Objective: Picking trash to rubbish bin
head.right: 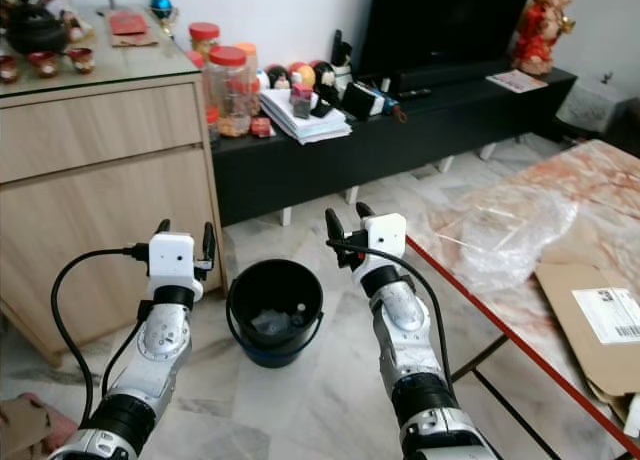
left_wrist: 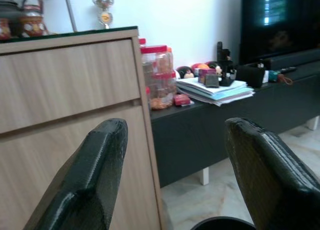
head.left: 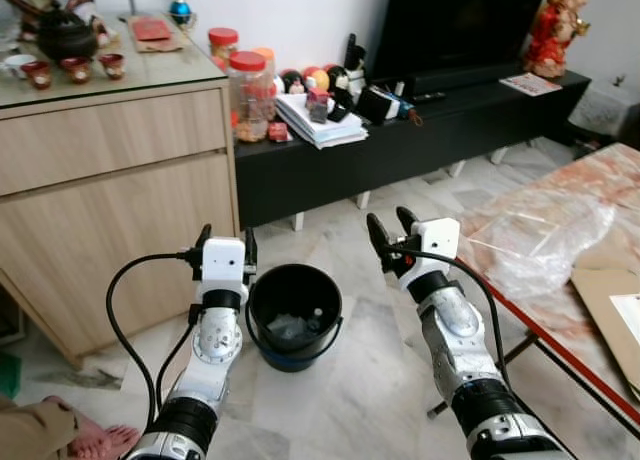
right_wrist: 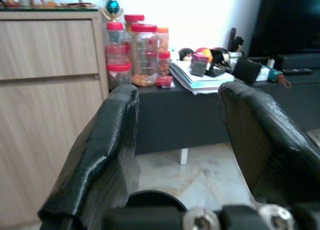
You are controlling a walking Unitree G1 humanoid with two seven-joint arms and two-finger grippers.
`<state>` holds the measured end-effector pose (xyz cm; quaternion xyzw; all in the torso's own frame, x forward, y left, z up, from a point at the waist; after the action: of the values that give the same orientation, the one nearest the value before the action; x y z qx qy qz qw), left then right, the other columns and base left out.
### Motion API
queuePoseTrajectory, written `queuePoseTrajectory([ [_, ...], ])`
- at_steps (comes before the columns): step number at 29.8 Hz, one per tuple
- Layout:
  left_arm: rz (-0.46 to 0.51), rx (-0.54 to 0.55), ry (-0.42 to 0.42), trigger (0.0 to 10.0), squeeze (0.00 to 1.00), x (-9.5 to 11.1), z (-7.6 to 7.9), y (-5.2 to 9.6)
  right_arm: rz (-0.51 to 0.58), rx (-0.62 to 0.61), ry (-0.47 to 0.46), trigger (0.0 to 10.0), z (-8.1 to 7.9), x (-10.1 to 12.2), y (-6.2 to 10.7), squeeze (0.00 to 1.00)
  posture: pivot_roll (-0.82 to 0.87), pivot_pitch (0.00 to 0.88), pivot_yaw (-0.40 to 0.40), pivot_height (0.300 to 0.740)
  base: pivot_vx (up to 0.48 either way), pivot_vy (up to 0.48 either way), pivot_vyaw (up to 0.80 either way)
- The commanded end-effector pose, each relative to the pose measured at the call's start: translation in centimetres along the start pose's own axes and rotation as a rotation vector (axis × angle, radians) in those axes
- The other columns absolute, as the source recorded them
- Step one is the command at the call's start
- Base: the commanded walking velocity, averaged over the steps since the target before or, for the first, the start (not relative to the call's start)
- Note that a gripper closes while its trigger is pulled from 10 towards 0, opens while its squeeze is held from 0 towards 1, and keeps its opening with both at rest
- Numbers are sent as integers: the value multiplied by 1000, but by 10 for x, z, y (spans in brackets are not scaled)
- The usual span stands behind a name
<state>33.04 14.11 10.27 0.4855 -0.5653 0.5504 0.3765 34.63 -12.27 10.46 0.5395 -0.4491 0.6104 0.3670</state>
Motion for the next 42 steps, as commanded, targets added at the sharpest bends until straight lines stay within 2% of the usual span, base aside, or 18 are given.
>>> queuePoseTrajectory([
  [1,17,-3,10,10000,0,5,2,-4,8,-2,1,10000,1,2,0,0,189,0,-131,740,0,0,0],
  [13,18,-6,13,10000,0,6,3,-4,3,26,-15,10000,-12,-1,0,0,185,0,-132,740,-124,0,0],
  [33,14,-3,14,10000,0,5,3,-3,2,29,-14,10000,-11,0,0,0,180,0,-136,740,-241,0,0],
  [40,-12,-18,21,10000,0,2,6,-3,0,28,-9,10000,-9,0,0,0,180,0,-140,740,0,0,0],
  [42,-72,-66,27,10000,0,-7,12,-1,-5,25,-8,10000,-8,0,0,0,180,0,-140,740,0,0,0],
])
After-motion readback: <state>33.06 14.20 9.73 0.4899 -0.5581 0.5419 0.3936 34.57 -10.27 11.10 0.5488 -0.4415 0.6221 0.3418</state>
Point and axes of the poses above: a point about 5 cm out from each wrist's last joint towards the gripper, its own y axis pointing back from the gripper into the wrist, its own x axis along the axis of the wrist's last joint, z = x × y, the point moved 1 cm from there along -y, pointing out of the wrist towards the gripper, and after that the axes turned 3 degrees about y, right-handed, at the moved point
